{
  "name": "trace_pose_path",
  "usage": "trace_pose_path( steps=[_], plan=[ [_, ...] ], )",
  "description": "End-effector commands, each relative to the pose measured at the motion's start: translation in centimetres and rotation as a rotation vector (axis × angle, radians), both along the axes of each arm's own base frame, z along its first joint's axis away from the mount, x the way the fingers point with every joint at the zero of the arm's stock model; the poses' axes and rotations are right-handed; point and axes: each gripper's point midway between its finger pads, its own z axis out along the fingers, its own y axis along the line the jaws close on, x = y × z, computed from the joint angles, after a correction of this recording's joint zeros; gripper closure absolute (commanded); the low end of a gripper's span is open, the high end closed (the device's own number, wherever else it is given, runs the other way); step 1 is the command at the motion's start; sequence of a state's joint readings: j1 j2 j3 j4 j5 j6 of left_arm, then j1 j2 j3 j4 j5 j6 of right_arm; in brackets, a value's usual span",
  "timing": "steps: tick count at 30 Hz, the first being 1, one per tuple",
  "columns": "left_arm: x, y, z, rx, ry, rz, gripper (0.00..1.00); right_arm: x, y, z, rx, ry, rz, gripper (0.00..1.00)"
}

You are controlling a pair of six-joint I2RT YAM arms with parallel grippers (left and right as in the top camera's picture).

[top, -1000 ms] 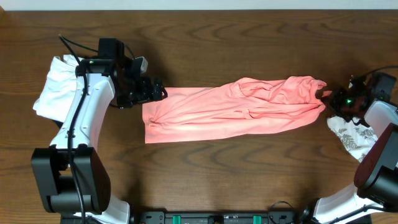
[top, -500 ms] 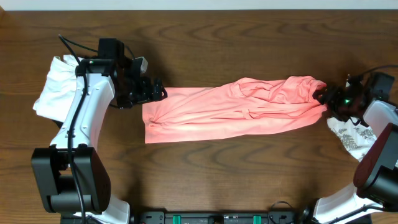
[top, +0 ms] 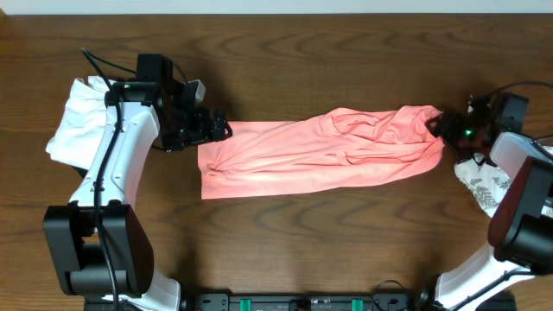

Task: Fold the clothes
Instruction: 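Lift the shirt's right end with the right gripper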

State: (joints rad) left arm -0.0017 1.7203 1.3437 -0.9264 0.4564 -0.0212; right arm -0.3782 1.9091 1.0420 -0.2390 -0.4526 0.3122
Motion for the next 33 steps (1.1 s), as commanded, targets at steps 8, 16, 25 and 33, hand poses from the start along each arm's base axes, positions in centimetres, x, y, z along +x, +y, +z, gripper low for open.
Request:
trace_pose_path(
  steps=[8,16,25,33],
  plan=[
    [0.3,0.3,0.7,0.015,-0.022,-0.012,0.02,-1.2,0.8,-4.1,0.034,0.118,-0.031,0.99],
    [0.3,0.3,0.7,0.015,-0.022,-0.012,0.02,-0.7,1.8,-0.9,0.034,0.031,0.062,0.99],
    [0.3,0.3,0.7,0.015,-0.021,-0.012,0.02,-0.5,2.0,9.2,-0.077,-0.164,0.1,0.99],
    [0.3,0.3,0.7,0.015,-0.02,-0.012,0.02,-1.1,5.0,11.4,-0.117,-0.193,0.189,0.99]
  ],
)
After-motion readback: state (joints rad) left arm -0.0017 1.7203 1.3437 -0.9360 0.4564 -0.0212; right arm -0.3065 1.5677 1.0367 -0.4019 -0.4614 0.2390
